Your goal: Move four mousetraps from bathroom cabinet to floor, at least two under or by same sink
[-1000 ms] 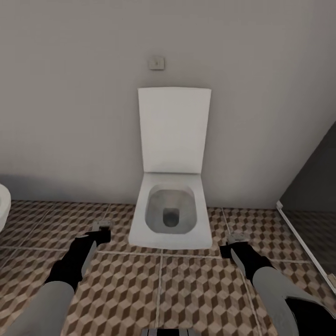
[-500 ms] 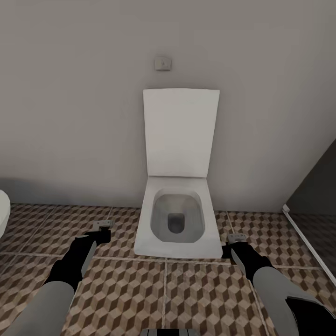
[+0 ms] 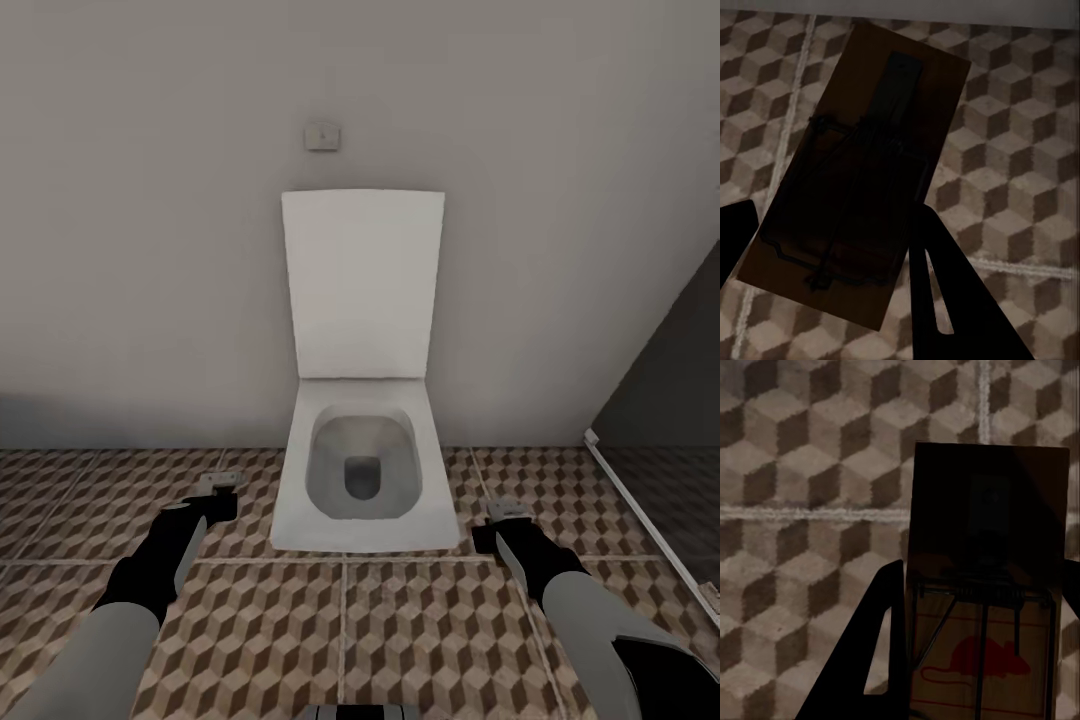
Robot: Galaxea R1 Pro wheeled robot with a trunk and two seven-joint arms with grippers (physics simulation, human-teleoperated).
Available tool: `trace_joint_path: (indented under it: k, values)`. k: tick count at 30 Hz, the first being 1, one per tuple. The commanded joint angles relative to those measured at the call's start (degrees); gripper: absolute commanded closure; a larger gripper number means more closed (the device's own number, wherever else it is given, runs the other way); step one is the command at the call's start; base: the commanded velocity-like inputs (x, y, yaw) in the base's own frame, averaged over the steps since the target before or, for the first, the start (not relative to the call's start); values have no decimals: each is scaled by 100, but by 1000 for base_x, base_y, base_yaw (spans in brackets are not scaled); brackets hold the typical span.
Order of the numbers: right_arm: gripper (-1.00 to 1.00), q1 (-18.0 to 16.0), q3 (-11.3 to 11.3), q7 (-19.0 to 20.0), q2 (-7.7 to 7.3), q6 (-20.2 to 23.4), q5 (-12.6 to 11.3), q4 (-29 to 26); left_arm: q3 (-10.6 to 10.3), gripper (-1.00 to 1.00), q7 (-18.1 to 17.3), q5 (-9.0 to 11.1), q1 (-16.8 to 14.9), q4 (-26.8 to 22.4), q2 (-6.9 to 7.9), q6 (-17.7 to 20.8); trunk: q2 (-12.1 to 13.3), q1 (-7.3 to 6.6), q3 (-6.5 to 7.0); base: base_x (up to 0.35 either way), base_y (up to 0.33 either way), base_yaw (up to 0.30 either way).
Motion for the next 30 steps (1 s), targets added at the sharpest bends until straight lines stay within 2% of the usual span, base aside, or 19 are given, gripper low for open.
trace_joint_path:
  k: [1, 25, 30]
  values:
    - [100, -2, -37, 4, 6, 28, 48, -19, 6, 100, -8, -42, -1, -10, -3, 32, -2, -1, -5, 0, 0, -96]
    - [100, -2, -38, -5, 15, 40, 58, -60, 5, 100, -7, -42, -2, 0, -1, 40, -2, -1, -5, 0, 0, -11]
    - [100, -3, -43, -104, 37, 51, 55, -72, 10, 100, -7, -42, 1, -1, -1, 39, -2, -1, -5, 0, 0, 0]
